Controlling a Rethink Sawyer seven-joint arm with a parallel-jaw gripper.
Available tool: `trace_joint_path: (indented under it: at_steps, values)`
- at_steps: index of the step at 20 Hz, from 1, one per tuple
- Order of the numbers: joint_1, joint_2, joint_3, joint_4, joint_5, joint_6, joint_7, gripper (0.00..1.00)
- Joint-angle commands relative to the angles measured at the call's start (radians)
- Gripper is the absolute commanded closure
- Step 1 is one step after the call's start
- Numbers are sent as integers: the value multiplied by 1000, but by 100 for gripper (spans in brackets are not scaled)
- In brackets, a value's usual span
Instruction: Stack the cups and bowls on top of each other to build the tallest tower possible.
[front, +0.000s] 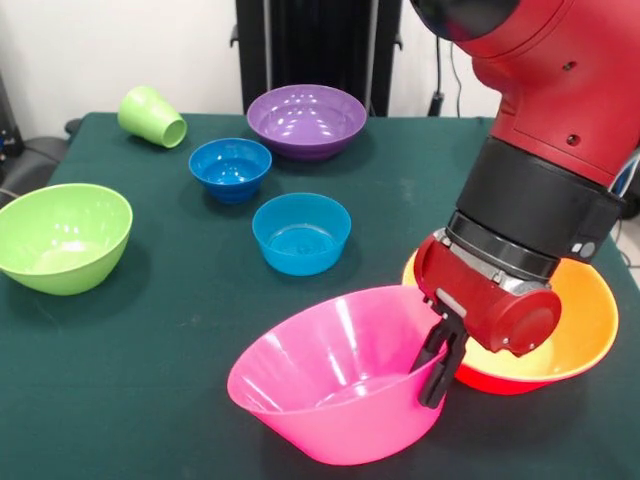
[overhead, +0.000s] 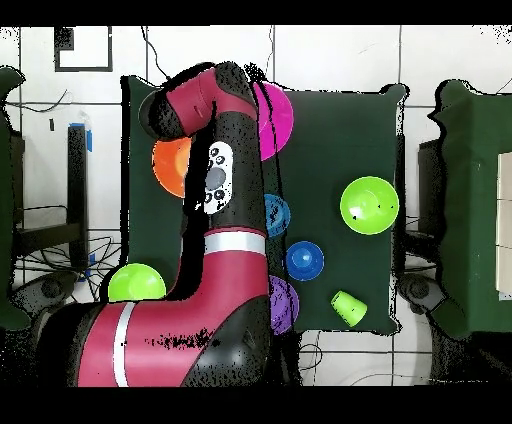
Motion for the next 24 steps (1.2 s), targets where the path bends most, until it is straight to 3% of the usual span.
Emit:
trace_joint_path:
  at_steps: [1, 14, 24]
  values:
    - [23, -33, 55, 115, 35, -46, -113, 100]
    - [38, -43, 25, 142, 14, -75, -133, 100]
    - [33, -43, 29, 151, 51, -69, -123, 100]
